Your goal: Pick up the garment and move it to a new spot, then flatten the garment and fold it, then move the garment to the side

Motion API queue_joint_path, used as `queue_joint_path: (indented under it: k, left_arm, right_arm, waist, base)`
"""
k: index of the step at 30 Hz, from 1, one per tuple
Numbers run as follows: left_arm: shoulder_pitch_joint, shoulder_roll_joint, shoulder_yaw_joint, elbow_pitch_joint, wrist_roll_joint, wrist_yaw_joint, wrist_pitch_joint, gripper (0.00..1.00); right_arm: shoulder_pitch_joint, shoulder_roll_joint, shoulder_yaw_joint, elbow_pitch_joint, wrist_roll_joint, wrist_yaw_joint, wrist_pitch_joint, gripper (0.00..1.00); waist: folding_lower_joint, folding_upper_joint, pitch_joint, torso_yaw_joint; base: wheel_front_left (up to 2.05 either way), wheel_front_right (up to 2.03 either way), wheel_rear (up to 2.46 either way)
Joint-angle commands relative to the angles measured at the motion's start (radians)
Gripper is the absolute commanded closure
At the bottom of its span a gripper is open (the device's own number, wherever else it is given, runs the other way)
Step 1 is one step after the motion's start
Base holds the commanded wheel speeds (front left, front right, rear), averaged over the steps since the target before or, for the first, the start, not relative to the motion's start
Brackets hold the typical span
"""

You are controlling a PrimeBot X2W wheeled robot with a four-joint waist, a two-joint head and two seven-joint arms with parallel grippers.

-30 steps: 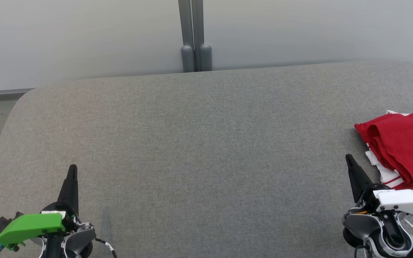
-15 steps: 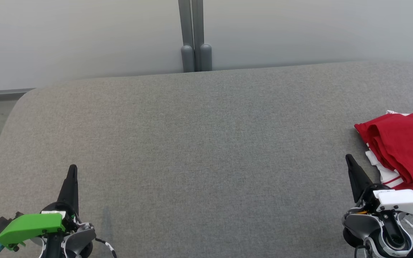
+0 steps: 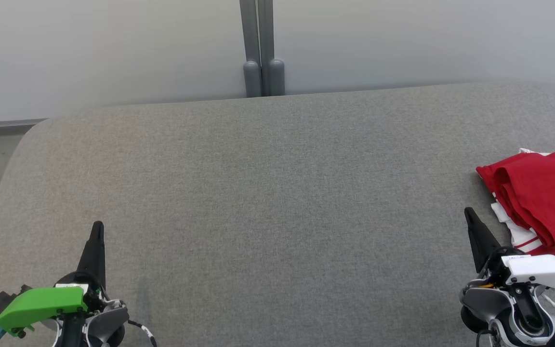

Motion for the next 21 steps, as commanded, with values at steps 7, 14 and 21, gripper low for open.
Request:
queue_joint_path:
  k: [7, 14, 21]
  left_arm:
    - [-0.012, 0.007, 0.003, -0.002, -0.001, -0.002, 0.004, 1.00]
    - [-0.012, 0.007, 0.003, -0.002, -0.001, -0.002, 0.004, 1.00]
    - [-0.012, 0.007, 0.003, -0.002, -0.001, -0.002, 0.004, 1.00]
  right_arm:
    - [0.010, -0.004, -0.001, -0.006, 0.007, 0.001, 0.004, 1.00]
    - [0.010, -0.004, -0.001, -0.006, 0.007, 0.001, 0.004, 1.00]
    - [0.010, -0.004, -0.001, -0.006, 0.007, 0.001, 0.004, 1.00]
  waist:
    - [0.0000, 0.0000, 0.000, 0.000]
    - [0.0000, 0.0000, 0.000, 0.000]
    - [0.0000, 0.0000, 0.000, 0.000]
  base:
    - [0.00, 0.00, 0.00]
    - [0.00, 0.00, 0.00]
    - [0.00, 0.00, 0.00]
